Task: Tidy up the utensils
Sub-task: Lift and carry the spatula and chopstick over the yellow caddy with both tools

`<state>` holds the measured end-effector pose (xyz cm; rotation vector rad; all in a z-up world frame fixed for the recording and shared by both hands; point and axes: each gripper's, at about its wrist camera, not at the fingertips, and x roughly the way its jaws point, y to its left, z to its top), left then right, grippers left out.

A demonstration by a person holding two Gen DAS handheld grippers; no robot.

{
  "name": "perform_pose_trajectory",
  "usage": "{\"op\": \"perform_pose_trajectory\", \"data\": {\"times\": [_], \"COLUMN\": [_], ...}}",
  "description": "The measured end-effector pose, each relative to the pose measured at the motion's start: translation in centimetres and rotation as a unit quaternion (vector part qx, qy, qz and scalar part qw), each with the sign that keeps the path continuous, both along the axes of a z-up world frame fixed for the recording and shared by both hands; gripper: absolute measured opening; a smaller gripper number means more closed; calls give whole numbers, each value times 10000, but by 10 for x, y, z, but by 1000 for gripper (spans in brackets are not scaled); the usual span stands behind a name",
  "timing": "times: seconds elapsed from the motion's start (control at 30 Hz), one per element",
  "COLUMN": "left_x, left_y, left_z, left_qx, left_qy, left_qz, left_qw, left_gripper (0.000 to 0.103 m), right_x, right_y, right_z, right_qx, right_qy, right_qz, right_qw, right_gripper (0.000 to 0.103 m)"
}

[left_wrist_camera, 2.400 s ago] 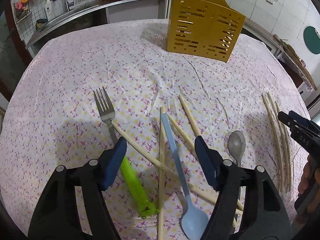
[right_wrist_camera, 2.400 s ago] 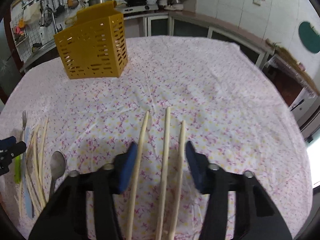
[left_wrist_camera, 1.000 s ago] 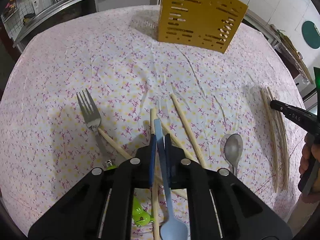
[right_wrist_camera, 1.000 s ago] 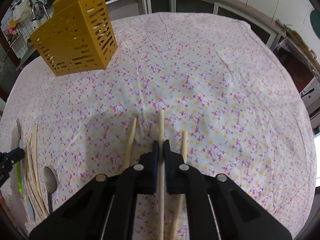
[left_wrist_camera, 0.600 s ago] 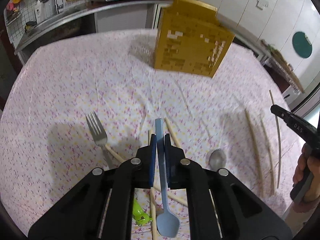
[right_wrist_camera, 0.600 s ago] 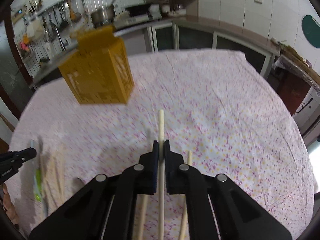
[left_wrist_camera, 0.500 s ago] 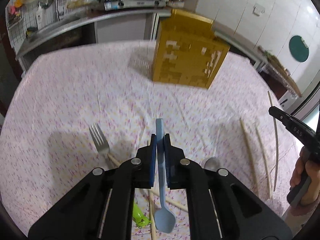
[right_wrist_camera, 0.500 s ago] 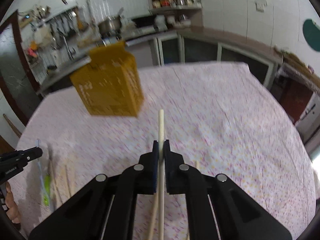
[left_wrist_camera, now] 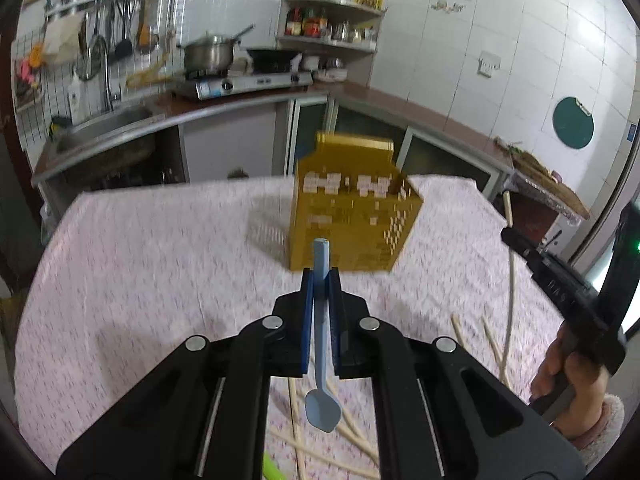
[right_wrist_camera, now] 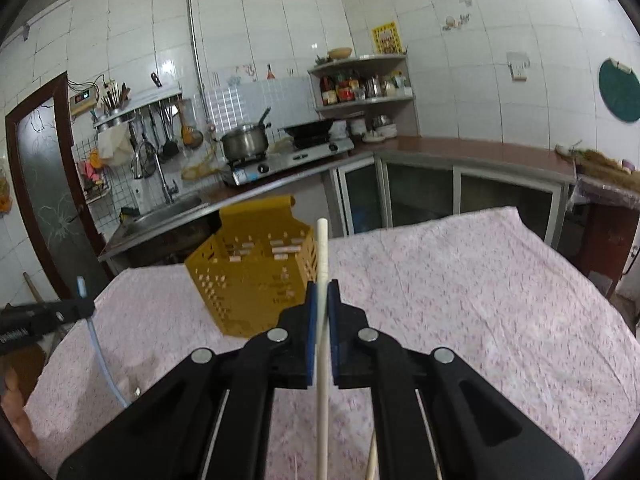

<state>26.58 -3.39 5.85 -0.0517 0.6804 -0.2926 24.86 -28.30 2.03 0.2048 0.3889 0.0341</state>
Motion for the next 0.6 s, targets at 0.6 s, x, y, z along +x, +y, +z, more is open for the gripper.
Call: {"op": "perform_pose_trajectory", "data": {"times": [0.6], "left_x": [80], "left_y": [-27], "left_z": [83], "left_qx": [-35], "left_qy": [-1009], "left_qz": [280], "left_qw": [9945], "left_gripper": [6], "right_x": [59], "right_y": [20], "right_z": [84], "right_qx": [-25], "right_qy": [-1650], "right_qz": [-202], "right_qw": [9861], "right_gripper": [6]}}
